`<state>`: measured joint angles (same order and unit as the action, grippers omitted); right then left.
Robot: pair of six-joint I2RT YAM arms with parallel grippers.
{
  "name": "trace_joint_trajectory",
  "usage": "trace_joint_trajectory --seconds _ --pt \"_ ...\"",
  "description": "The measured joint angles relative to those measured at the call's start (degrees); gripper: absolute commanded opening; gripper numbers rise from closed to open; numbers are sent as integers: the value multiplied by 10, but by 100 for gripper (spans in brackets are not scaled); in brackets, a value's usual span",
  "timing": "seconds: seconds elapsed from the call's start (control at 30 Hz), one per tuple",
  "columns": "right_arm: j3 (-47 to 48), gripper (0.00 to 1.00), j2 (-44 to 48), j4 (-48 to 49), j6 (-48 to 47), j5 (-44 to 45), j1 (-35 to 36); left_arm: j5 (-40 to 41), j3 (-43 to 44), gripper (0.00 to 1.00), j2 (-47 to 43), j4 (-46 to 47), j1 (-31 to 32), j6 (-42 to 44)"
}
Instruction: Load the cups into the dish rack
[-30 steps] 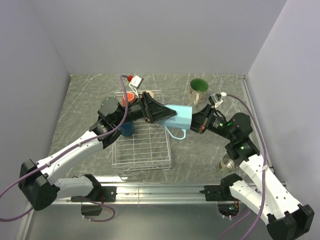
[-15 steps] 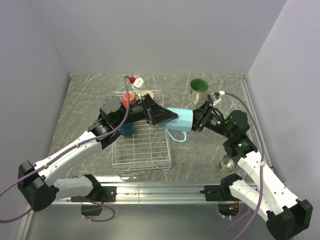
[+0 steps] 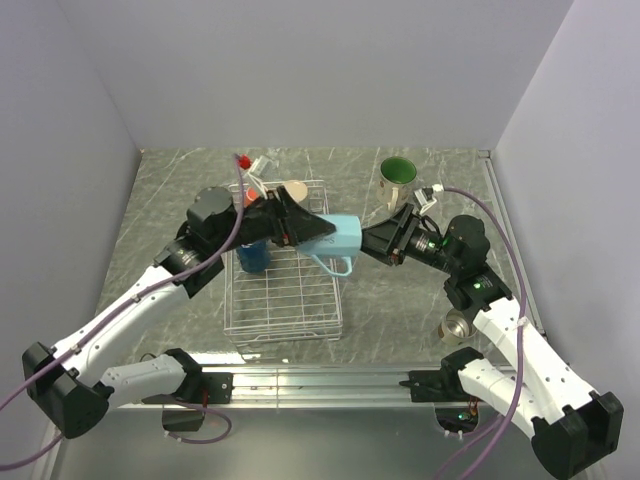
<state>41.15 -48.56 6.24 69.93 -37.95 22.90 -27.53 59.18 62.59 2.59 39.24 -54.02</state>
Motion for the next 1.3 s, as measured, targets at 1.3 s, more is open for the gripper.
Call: trace_joint_trajectory --seconds 1.3 --pt "42 50 17 -353 -244 55 -37 380 252 0 363 -470 90 282"
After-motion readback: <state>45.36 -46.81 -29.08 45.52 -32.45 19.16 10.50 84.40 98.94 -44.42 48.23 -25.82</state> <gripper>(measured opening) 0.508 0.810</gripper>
